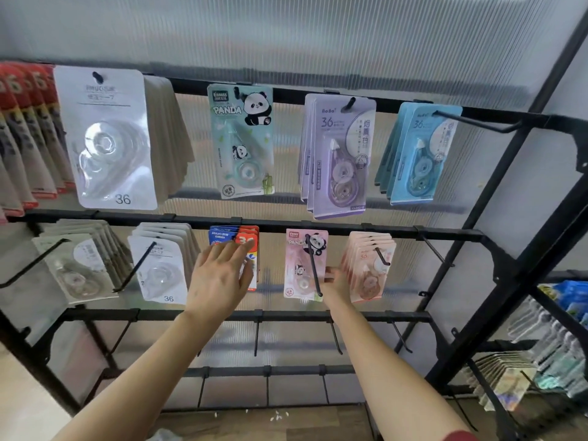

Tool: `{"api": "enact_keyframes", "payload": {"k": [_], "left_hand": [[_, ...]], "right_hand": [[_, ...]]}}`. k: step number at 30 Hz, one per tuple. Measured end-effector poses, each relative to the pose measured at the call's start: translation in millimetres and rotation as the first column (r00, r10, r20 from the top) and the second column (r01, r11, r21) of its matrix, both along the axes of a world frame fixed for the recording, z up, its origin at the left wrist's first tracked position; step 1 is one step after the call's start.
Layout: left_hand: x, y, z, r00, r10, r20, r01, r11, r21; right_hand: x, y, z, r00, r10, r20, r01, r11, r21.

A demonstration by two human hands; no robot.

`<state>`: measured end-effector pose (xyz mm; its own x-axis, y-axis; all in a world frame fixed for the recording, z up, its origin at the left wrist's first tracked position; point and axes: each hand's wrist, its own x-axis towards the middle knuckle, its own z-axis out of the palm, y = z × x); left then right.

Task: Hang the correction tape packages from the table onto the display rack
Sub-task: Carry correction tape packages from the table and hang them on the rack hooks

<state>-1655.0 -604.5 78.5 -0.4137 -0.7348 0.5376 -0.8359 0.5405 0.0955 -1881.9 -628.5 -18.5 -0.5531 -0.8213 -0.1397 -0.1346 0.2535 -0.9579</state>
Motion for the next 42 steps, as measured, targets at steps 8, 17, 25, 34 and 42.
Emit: {"api": "enact_keyframes", "payload": {"k": [8, 17, 25, 34, 42], "left_hand": [[2, -6, -11, 0.998, 0.019, -0.062, -0.016, 0.999, 0.05], [17, 11, -23, 0.992, -0.076, -0.1, 0.08, 0.996, 0.035], [70, 91, -106, 0.998, -0.055, -0.042, 0.063, 0.972, 0.225], [142, 231, -179, 0.986, 0.141, 0.085, -0.165, 0.821, 0.546], [211, 389, -199, 0.924, 0.375, 0.074, -0.345, 0.738, 0.579]], "right_hand": [[11, 32, -4, 0.999, -0.014, -0.049, 0.013, 1.0, -0.004], [55, 123, -24, 0.99, 0.087, -0.114, -0.077, 0.993, 0.086], [102, 187, -57, 0.957, 0.219, -0.189, -0.179, 0.961, 0.209], [169, 265, -79, 0.763, 0.525, -0.377, -0.413, 0.844, 0.342], [238, 373, -83, 0.412, 0.76, -0.503, -0.61, 0.64, 0.467]]}}
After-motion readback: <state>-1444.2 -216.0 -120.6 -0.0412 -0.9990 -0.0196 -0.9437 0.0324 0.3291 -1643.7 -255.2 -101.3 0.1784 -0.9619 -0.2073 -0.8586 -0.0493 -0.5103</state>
